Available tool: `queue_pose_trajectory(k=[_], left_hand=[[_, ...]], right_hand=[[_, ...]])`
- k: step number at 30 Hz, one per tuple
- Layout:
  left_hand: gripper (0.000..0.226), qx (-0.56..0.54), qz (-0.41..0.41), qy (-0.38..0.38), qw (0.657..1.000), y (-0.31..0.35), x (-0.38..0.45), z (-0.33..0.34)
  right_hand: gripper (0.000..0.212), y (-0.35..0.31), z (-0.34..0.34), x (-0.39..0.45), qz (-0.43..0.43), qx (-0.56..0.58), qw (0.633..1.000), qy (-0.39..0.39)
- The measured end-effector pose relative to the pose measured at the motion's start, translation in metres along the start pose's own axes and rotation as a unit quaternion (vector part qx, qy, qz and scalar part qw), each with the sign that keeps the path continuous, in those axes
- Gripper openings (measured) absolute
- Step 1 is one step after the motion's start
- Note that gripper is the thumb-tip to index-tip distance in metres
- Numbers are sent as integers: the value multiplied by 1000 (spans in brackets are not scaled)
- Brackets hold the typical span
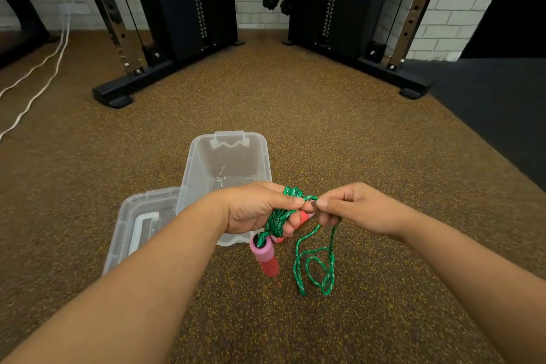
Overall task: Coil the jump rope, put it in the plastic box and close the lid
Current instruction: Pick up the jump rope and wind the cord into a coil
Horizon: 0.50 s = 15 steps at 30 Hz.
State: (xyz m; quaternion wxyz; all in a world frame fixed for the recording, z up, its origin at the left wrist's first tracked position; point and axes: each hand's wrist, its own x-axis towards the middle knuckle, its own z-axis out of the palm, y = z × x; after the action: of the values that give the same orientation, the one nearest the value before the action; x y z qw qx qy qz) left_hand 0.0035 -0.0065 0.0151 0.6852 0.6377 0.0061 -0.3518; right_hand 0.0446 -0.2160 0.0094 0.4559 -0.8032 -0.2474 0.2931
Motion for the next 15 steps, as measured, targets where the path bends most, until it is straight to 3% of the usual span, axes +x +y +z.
queue_pose_trajectory(k=[5, 8, 11, 15], left_hand=[[16, -12, 2, 0, 1000, 1, -2, 2], [14, 14, -3, -4, 1000, 0, -1, 5], [14, 32, -13, -27, 999, -3, 1, 11], [15, 17, -15, -49, 999, 1, 1, 16]], right_hand=[[19, -3, -5, 0, 20, 22, 999, -30], [12, 0, -6, 3, 16, -55, 996, 71], [10, -6, 1, 4, -40, -97, 976, 190], [8, -5, 16, 8, -84, -64, 964, 245]])
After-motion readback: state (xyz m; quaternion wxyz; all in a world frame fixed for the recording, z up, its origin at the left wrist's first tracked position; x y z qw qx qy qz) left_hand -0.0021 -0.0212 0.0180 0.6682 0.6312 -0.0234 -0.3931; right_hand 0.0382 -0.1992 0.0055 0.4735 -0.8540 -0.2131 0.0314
